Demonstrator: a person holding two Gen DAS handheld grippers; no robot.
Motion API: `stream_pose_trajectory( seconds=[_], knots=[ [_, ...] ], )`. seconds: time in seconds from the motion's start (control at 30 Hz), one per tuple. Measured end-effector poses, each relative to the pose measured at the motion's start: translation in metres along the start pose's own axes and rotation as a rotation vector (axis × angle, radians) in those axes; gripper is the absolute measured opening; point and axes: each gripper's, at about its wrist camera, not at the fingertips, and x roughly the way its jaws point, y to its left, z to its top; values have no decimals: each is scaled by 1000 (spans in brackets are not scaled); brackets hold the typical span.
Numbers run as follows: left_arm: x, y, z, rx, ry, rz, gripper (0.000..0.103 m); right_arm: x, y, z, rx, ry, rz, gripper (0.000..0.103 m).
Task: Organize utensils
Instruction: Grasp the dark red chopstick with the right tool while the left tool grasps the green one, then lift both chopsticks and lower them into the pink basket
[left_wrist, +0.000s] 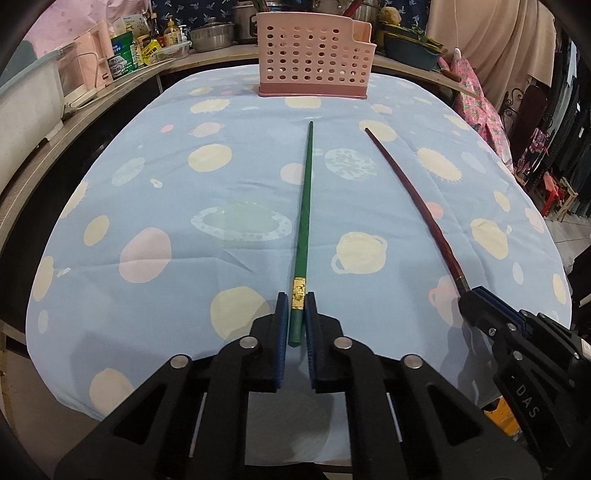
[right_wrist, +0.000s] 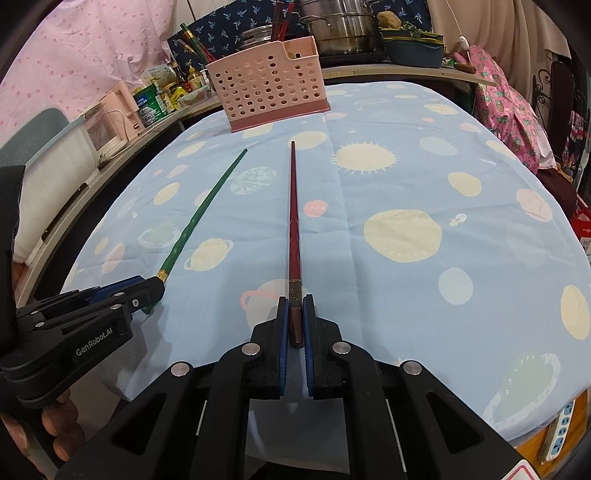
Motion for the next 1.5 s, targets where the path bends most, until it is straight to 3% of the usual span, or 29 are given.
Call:
stream_pose_trajectory(
  seconds=[0.33,0.67,1.17,1.5],
  knots=[
    [-7,2,0,-12,10,-27,7,-2,0,1,6,0,8,7],
    [-46,15,19,-43,-69,-51,7,-32,-1,16,20,-59,41,7],
    [-119,43,89,-103,-270,-69,7,-117,-25,102,76,-321,88,7],
    [-141,46,130,-118,-355,-81,7,-128,-29,140,79,-393,100,7]
  ],
)
